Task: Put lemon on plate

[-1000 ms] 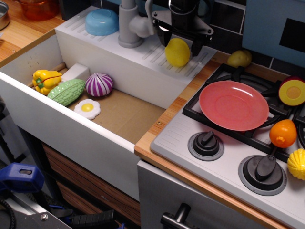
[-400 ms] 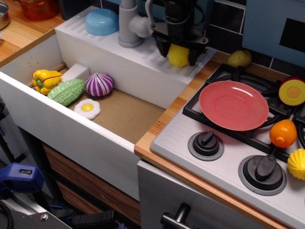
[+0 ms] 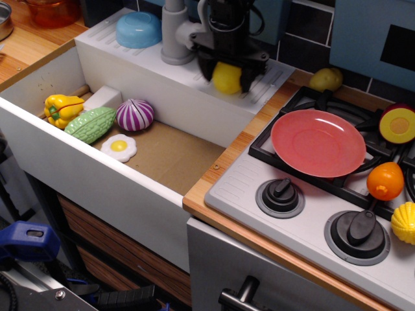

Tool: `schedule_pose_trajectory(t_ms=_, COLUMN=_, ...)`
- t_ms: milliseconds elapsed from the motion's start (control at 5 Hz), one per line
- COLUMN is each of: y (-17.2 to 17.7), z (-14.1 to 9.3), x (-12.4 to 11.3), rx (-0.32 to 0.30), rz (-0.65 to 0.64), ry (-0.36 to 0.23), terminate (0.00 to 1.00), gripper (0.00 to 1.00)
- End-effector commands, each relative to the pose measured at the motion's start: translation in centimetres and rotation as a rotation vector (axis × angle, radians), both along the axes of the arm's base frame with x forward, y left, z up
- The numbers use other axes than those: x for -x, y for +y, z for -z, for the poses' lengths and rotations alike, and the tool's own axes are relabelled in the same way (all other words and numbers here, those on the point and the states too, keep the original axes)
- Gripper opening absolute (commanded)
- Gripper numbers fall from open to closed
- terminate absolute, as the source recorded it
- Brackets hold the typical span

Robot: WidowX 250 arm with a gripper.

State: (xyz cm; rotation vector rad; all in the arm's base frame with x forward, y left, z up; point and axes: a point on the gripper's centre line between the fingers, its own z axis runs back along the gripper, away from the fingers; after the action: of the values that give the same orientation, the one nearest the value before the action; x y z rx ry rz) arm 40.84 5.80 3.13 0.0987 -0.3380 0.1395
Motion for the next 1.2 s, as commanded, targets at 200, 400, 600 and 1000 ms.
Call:
schedule_pose_trajectory(t_ms=200, y=-7.6, z=-9.6, x=3.8, rx=0.012, rz=-0.076, ry=-0.013, terminate=0.00, gripper=0.00)
schedule_pose_trajectory(t_ms=400, y=-12.3, z=-9.1, x=3.1, rx=0.092, rz=-0.092, ry=-0.025, terminate=0.00, gripper=0.00)
schedule_pose_trajectory(t_ms=600, y=-15.0, z=-9.0, x=3.4, rx=0.149, rz=-0.108, ry=-0.006, terminate=0.00, gripper=0.00)
schedule_pose_trajectory(t_ms=1000, y=-14.8, z=-8.6, x=3.3, rx=0.164, rz=-0.157, ry=0.038, terminate=0.00, gripper=0.00)
